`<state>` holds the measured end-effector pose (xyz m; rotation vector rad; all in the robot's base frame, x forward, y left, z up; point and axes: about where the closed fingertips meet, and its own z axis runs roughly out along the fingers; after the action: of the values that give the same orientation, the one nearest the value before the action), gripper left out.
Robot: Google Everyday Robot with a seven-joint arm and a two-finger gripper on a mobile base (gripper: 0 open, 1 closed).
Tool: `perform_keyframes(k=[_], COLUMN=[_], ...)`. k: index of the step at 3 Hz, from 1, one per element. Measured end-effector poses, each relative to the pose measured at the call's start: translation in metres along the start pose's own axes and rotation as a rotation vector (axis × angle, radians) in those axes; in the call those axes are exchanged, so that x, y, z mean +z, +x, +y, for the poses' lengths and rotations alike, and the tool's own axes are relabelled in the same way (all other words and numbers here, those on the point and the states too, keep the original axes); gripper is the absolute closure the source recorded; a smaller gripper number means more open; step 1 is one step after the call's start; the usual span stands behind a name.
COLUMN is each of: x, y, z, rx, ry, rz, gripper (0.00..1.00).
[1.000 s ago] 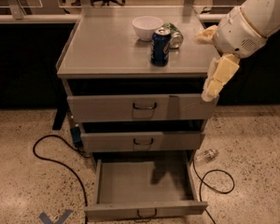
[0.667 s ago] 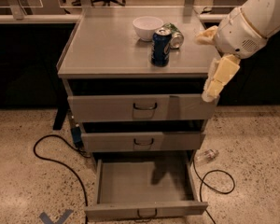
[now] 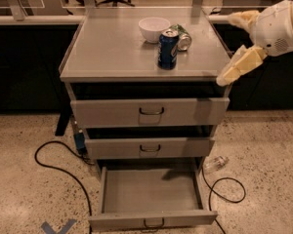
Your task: Place pepsi can into bottom drawer
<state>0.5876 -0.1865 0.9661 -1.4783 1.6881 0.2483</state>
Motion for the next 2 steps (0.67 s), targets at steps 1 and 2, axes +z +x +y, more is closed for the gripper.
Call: perform_keyframes(k=[1,2], x=[-0.022,-0.019], y=[0.001,0.013], z=[-0.009,-0.013], rx=[0.122,0.226], ry=[0.15,0.262], rz=[-0.14,-0.226], gripper=[0.0,0.0])
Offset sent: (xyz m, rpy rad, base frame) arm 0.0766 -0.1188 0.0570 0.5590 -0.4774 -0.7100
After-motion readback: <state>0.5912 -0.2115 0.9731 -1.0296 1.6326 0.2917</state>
